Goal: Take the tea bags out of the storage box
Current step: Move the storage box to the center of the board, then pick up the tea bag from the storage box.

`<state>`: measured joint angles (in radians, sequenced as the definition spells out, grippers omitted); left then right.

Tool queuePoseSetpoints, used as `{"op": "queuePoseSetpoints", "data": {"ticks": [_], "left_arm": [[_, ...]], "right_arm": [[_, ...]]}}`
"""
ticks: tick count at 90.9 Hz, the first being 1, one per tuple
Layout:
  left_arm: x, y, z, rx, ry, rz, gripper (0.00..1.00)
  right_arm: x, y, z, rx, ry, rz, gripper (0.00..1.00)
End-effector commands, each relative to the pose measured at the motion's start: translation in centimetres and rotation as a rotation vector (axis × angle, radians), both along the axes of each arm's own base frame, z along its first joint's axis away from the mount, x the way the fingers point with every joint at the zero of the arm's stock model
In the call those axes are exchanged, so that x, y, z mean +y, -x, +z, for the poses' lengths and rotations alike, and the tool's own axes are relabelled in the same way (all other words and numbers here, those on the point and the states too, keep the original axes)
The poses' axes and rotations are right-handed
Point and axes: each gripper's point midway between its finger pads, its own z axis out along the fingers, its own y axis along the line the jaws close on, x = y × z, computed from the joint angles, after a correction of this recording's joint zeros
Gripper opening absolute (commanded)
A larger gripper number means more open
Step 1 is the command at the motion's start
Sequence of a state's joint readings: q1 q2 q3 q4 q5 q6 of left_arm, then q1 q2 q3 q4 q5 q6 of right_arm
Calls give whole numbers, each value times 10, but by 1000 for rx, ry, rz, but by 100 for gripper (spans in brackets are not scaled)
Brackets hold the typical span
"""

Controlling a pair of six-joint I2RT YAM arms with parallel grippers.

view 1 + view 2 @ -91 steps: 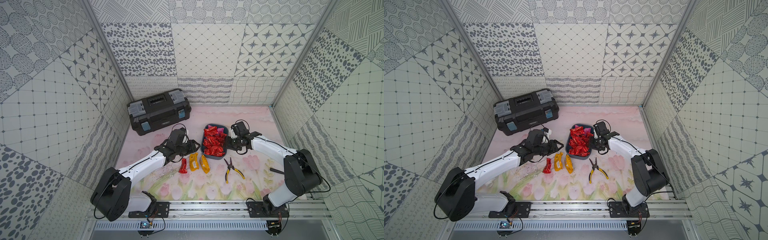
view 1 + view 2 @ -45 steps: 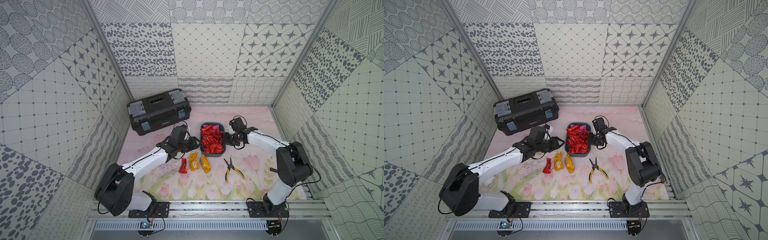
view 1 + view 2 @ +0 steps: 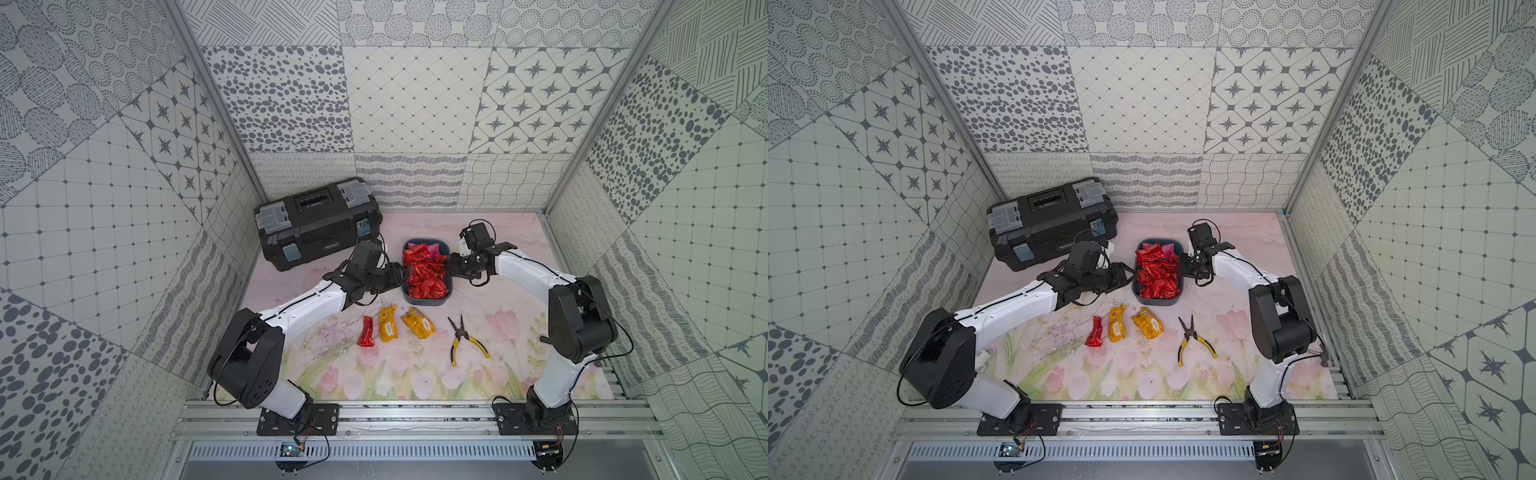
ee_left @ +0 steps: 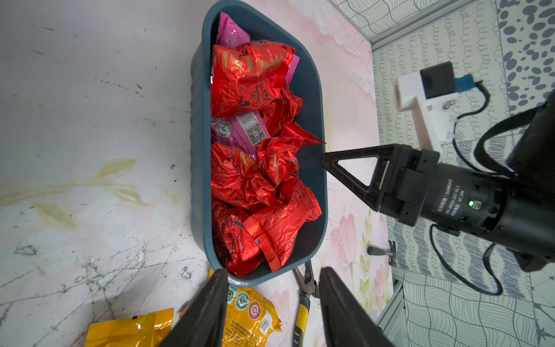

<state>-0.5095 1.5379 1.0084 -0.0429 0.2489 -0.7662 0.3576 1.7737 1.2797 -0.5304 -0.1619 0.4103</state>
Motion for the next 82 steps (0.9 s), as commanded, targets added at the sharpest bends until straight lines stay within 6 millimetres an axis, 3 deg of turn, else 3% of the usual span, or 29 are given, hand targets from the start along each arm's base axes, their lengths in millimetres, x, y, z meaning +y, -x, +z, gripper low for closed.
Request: {"op": "queuePoseSetpoints", "data": {"ticks": [1,13,27,65,82], "left_arm": [[6,-10,10,-54,-6,50,53],[15,-7,2,-43,7,98,53],[26,2,-4,-28,19,131,52],[50,29,-8,-24,29,161,52],[54,35,-5,-32,37,164,52]], "right_arm": [[3,-3,51,-159,22,80,42],[39,11,66,-251,38,284,48],[72,15,51,-248,90,448,47],[88,-13,12,-198,154,451,39],[90,-15,9,-191,145,455,23]]}}
